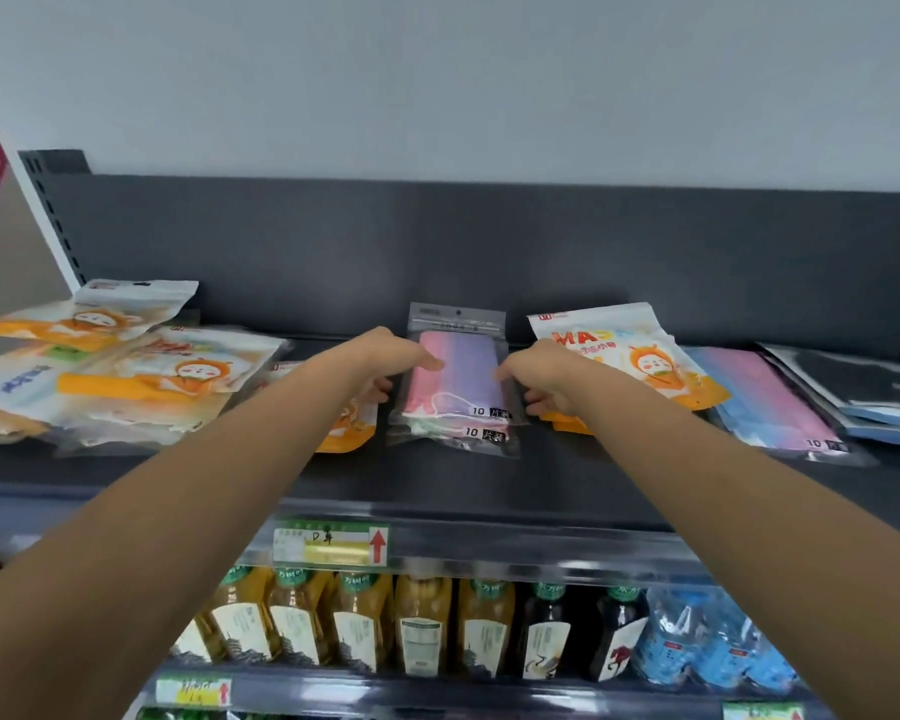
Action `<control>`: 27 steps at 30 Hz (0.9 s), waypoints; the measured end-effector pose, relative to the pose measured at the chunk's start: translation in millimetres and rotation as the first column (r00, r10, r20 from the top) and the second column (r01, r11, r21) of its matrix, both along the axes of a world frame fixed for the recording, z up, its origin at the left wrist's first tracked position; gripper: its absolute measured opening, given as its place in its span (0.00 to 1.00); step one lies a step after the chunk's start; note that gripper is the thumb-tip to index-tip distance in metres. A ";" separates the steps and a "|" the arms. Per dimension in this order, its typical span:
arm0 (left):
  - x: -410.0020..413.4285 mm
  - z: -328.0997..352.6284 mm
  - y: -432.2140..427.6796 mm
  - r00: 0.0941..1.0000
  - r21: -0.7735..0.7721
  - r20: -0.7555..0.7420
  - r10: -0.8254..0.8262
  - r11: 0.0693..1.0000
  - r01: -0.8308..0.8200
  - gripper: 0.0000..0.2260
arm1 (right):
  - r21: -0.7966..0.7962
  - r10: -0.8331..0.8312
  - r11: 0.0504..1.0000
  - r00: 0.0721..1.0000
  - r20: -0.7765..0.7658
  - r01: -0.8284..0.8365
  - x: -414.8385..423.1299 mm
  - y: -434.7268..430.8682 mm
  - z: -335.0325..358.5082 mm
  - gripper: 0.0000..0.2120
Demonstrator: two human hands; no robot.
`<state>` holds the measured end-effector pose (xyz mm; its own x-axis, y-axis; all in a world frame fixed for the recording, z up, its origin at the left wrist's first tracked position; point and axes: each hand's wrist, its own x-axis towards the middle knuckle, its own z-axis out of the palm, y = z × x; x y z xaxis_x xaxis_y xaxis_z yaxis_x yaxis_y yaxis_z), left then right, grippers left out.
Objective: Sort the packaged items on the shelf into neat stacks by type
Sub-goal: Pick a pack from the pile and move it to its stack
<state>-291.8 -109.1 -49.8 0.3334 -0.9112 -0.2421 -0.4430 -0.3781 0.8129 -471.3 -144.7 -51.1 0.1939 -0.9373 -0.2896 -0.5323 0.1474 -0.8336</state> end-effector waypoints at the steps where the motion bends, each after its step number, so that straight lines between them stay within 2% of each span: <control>1: -0.6 -1.9 0.4 1.000 -0.007 -0.024 0.014 1.000 -0.014 0.32 | 0.005 -0.008 1.000 0.999 0.036 0.008 1.2 -2.0 -1.3 0.19; 6: -4.8 -3.1 3.8 0.988 -0.026 -0.153 0.021 0.999 -0.025 0.24 | 0.062 -0.064 0.997 0.974 0.216 0.052 7.4 -5.3 -6.0 0.17; 9: -6.9 -2.9 6.5 0.979 0.005 -0.205 0.018 1.000 -0.017 0.15 | 0.114 -0.117 0.990 0.956 0.270 0.089 10.5 0.0 -5.8 0.06; 10: -6.7 -3.6 6.3 0.974 0.011 -0.224 0.020 1.000 -0.018 0.14 | 0.129 -0.147 0.985 0.948 0.282 0.114 12.1 2.1 -6.9 0.05; 13: -5.4 -3.7 4.6 0.968 -0.009 -0.252 0.017 1.000 -0.019 0.22 | 0.130 -0.206 0.976 0.924 0.321 0.172 15.8 8.8 -9.5 0.16; 15: -3.6 -0.5 0.5 0.966 -0.032 -0.258 0.006 0.999 -0.015 0.27 | 0.115 -0.239 0.970 0.907 0.345 0.212 17.7 13.2 -6.7 0.15; 17: -3.4 8.0 -2.7 0.970 -0.075 -0.242 -0.013 0.997 -0.005 0.26 | 0.074 -0.260 0.965 0.891 0.371 0.251 16.5 17.7 2.5 0.14; 21: -24.0 40.0 -1.1 0.984 -0.177 -0.165 -0.065 0.984 0.036 0.22 | -0.054 -0.247 0.954 0.878 0.411 0.294 -3.8 27.3 37.9 0.20; 25: -65.2 73.4 1.0 0.975 -0.282 -0.149 -0.165 0.952 0.118 0.22 | -0.162 -0.296 0.910 0.871 0.392 0.382 -45.9 27.6 70.7 0.12; 27: -91.5 84.8 -1.3 0.964 -0.312 -0.151 -0.219 0.936 0.164 0.20 | -0.197 -0.322 0.892 0.877 0.357 0.407 -75.1 25.5 81.2 0.14</control>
